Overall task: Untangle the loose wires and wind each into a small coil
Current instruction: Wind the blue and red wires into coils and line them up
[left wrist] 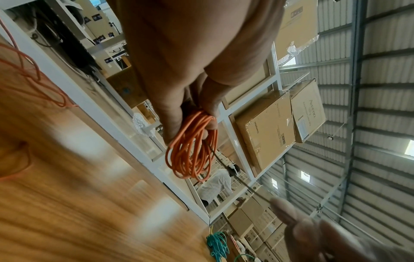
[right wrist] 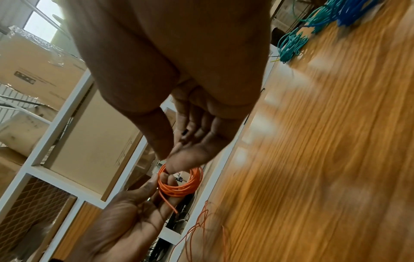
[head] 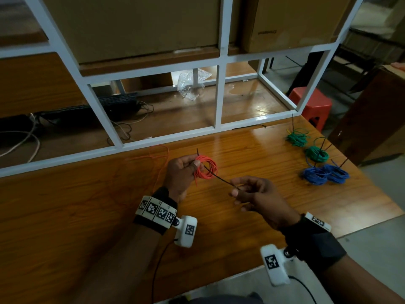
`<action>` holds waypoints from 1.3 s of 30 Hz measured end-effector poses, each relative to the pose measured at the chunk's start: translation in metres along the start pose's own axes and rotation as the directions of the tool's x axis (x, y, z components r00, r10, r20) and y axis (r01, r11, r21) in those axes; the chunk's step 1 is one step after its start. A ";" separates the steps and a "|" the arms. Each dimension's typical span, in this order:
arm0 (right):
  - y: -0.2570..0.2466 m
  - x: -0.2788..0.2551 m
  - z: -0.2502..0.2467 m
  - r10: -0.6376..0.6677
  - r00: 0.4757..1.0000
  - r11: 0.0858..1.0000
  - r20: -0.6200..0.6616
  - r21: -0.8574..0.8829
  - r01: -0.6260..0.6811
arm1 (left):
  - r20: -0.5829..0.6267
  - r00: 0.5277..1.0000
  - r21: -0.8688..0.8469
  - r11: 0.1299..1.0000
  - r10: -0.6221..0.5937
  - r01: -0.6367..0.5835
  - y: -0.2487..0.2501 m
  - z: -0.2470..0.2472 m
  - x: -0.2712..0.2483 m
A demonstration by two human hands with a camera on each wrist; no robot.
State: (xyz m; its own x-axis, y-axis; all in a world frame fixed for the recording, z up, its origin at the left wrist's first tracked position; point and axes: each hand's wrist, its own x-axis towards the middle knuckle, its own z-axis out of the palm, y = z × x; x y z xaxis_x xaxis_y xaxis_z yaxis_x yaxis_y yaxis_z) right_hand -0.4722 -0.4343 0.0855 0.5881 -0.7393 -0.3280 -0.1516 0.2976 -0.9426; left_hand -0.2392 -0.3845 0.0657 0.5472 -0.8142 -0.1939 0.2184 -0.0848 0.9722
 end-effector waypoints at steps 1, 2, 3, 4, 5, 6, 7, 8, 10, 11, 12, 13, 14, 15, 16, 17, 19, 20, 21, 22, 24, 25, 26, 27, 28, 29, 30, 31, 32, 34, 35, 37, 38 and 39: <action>0.002 -0.001 -0.002 -0.034 0.999 0.999 -0.026 0.011 0.034 | 0.001 1.000 0.005 1.000 0.002 -0.002 0.000 0.001 0.000; 0.004 -0.002 -0.003 -0.070 0.996 0.997 -0.046 0.016 0.070 | 0.003 1.000 0.006 1.000 0.004 -0.004 0.000 0.002 0.000; 0.007 -0.002 -0.003 -0.104 0.993 0.994 -0.062 0.021 0.106 | 0.002 1.000 0.006 1.000 0.006 -0.006 -0.001 0.004 0.000; 0.008 -0.002 -0.002 -0.139 0.988 0.990 -0.073 0.020 0.141 | -0.001 1.000 0.007 1.000 0.009 -0.009 -0.002 0.005 0.001; 0.010 -0.003 -0.002 -0.172 0.982 0.985 -0.083 0.014 0.173 | -0.002 1.000 0.009 1.000 0.014 -0.014 -0.003 0.007 0.001; 0.010 -0.003 -0.001 -0.200 0.975 0.980 -0.093 0.007 0.201 | -0.002 1.000 0.013 1.000 0.017 -0.017 -0.003 0.008 0.002; 0.011 -0.004 -0.001 -0.223 0.969 0.975 -0.103 0.002 0.224 | 0.001 1.000 0.015 1.000 0.021 -0.021 -0.003 0.008 0.003; 0.012 -0.004 0.000 -0.241 0.964 0.970 -0.112 0.002 0.242 | 0.005 1.000 0.016 1.000 0.026 -0.026 -0.003 0.009 0.003; 0.014 -0.003 -0.001 -0.263 0.956 0.964 -0.129 0.007 0.266 | 0.009 0.999 0.025 0.999 0.036 -0.037 -0.002 0.011 0.005; 0.015 -0.002 -0.001 -0.269 0.953 0.962 -0.137 0.007 0.273 | 0.008 0.999 0.031 0.999 0.039 -0.040 -0.002 0.011 0.005; 0.015 -0.001 -0.002 -0.276 0.951 0.960 -0.142 0.004 0.279 | 0.007 0.999 0.036 0.998 0.042 -0.042 -0.001 0.012 0.006; 0.015 0.001 -0.004 -0.281 0.949 0.959 -0.145 -0.002 0.284 | 0.009 0.999 0.039 0.998 0.045 -0.045 -0.001 0.012 0.007; 0.015 0.002 -0.005 -0.287 0.947 0.957 -0.143 -0.007 0.289 | 0.012 0.999 0.042 0.998 0.048 -0.048 -0.001 0.012 0.008; 0.015 0.003 -0.005 -0.292 0.946 0.956 -0.139 -0.008 0.294 | 0.013 0.999 0.047 0.997 0.053 -0.053 -0.001 0.012 0.009; 0.014 0.004 -0.006 -0.296 0.946 0.954 -0.135 -0.007 0.298 | 0.009 0.998 0.055 0.997 0.060 -0.061 -0.001 0.011 0.010; 0.014 0.005 -0.006 -0.302 0.944 0.953 -0.130 -0.007 0.304 | 0.005 0.998 0.060 0.996 0.069 -0.069 -0.001 0.010 0.012; 0.014 0.006 -0.006 -0.320 0.940 0.947 -0.116 -0.016 0.320 | -0.002 0.997 0.064 0.995 0.077 -0.077 -0.001 0.009 0.015; 0.014 0.007 -0.006 -0.329 0.938 0.944 -0.112 -0.023 0.329 | -0.002 0.997 0.063 0.995 0.078 -0.077 -0.001 0.008 0.017; 0.013 0.008 -0.005 -0.338 0.934 0.941 -0.114 -0.031 0.337 | 0.000 0.997 0.064 0.995 0.079 -0.079 -0.001 0.008 0.019; 0.012 0.008 -0.004 -0.350 0.929 0.937 -0.121 -0.041 0.347 | 0.003 0.997 0.065 0.994 0.083 -0.083 0.000 0.007 0.021; 0.009 0.011 -0.001 -0.383 0.912 0.924 -0.147 -0.070 0.377 | -0.002 0.995 0.078 0.992 0.102 -0.101 0.001 0.008 0.023; 0.007 0.013 0.000 -0.409 0.897 0.912 -0.167 -0.092 0.399 | -0.008 0.994 0.086 0.990 0.111 -0.110 0.001 0.009 0.023; 0.007 0.015 0.000 -0.437 0.879 0.899 -0.192 -0.114 0.422 | -0.007 0.993 0.091 0.989 0.120 -0.119 0.002 0.010 0.024; 0.006 0.017 0.001 -0.462 0.860 0.887 -0.219 -0.133 0.442 | 0.001 0.991 0.102 0.986 0.131 -0.131 0.002 0.011 0.024; 0.005 0.020 0.001 -0.481 0.844 0.877 -0.238 -0.145 0.459 | 0.016 0.989 0.120 0.982 0.147 -0.148 0.002 0.011 0.024; 0.005 0.022 0.001 -0.497 0.833 0.868 -0.243 -0.151 0.474 | 0.034 0.985 0.139 0.975 0.169 -0.172 0.002 0.010 0.023; 0.004 0.025 0.001 -0.509 0.828 0.861 -0.238 -0.153 0.485 | 0.047 0.981 0.155 0.968 0.191 -0.196 0.001 0.010 0.023; 0.003 0.026 0.001 -0.516 0.825 0.856 -0.230 -0.159 0.491 | 0.053 0.977 0.173 0.961 0.208 -0.214 0.001 0.010 0.022; 0.002 0.027 0.001 -0.522 0.823 0.852 -0.222 -0.167 0.495 | 0.053 0.975 0.194 0.956 0.216 -0.222 0.000 0.010 0.022; -0.001 0.029 0.003 -0.526 0.821 0.850 -0.223 -0.171 0.498 | 0.042 0.976 0.241 0.945 0.215 -0.219 -0.002 0.010 0.020; -0.004 0.030 0.005 -0.518 0.822 0.855 -0.237 -0.164 0.492 | 0.042 0.975 0.265 0.939 0.217 -0.220 -0.002 0.011 0.019; -0.011 0.031 0.009 -0.507 0.817 0.862 -0.274 -0.151 0.485 | 0.063 0.969 0.304 0.920 0.238 -0.246 -0.001 0.012 0.016; -0.015 0.032 0.012 -0.510 0.809 0.859 -0.292 -0.137 0.493 | 0.079 0.963 0.317 0.909 0.257 -0.269 0.000 0.013 0.014; -0.018 0.033 0.015 -0.516 0.800 0.855 -0.307 -0.118 0.506 | 0.097 0.956 0.324 0.899 0.277 -0.294 0.001 0.014 0.012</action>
State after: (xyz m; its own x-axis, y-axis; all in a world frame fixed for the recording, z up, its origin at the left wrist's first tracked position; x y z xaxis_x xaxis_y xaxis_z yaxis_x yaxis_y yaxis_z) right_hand -0.4378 -0.4552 0.0926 0.3044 -0.9303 0.2045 0.0744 -0.1908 -0.9788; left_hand -0.2437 -0.4027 0.0658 0.5054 -0.8574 0.0968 -0.2260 -0.0232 0.9739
